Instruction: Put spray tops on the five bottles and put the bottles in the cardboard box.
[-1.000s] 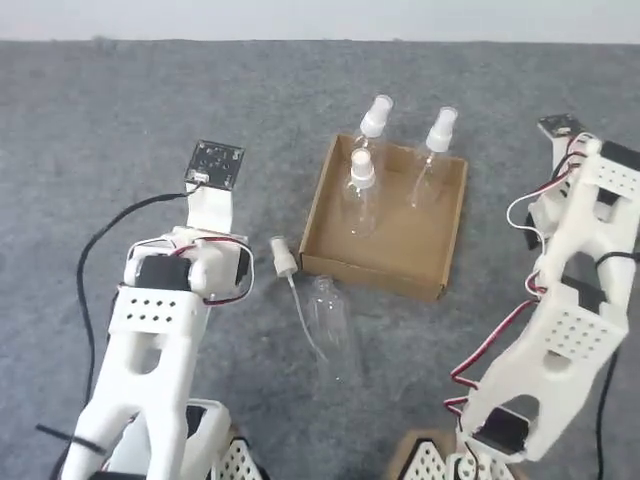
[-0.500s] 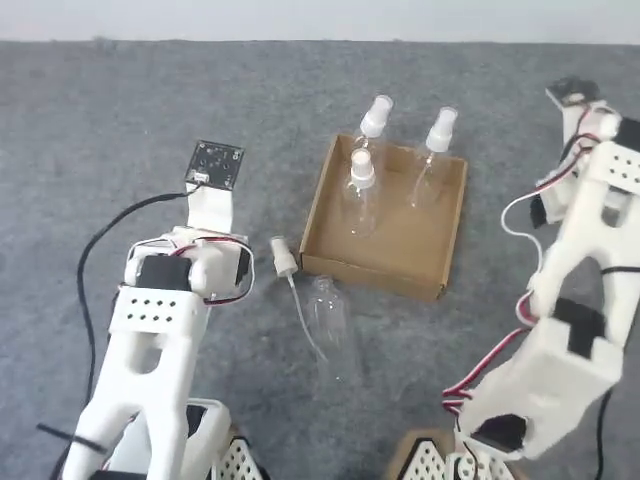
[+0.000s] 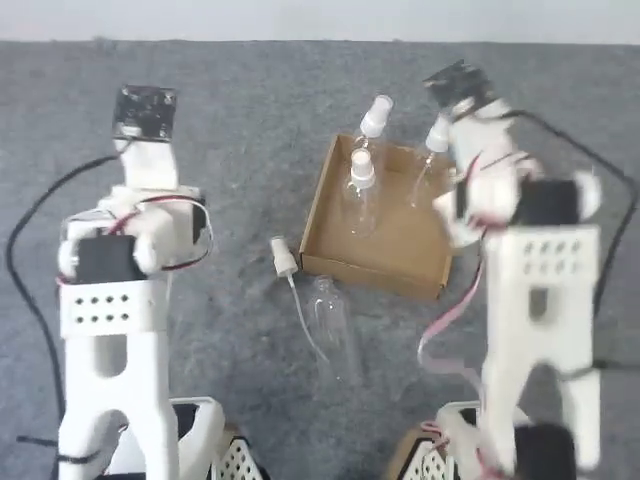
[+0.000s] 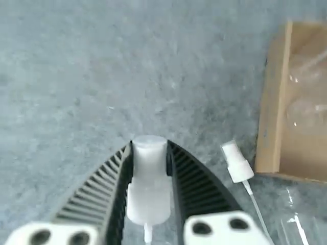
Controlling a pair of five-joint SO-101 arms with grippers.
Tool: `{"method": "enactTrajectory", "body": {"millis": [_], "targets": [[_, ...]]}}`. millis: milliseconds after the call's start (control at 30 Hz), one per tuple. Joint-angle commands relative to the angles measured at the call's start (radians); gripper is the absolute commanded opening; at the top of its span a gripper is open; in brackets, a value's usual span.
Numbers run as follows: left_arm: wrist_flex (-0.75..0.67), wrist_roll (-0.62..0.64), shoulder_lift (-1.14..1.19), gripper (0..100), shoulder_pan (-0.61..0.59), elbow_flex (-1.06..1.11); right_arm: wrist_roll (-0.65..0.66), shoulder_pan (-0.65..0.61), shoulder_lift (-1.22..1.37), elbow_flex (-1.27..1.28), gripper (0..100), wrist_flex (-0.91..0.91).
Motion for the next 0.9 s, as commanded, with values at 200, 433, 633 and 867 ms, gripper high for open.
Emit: {"method": "enactTrajectory", "body": {"millis": [200,433,633,867], "targets": [[0.097,0.015,-0.368,1,-0.002,-0.148,-0.170,-0.470,-0.441,0.554,3.4,-0.372],[0.080,0.124,-0.462,1,0.002,-0.239,-0.245,-0.673,-0.458,0.735,3.4,-0.581],[0.008,0.216,-0.462,1,0.153,-0.311,-0.261,-0.699,-0.467,0.798,3.5,-0.674],[-0.149,0.341,-0.462,1,0.192,-0.288,-0.267,-0.754,-0.587,0.904,3.0,-0.782]]}}
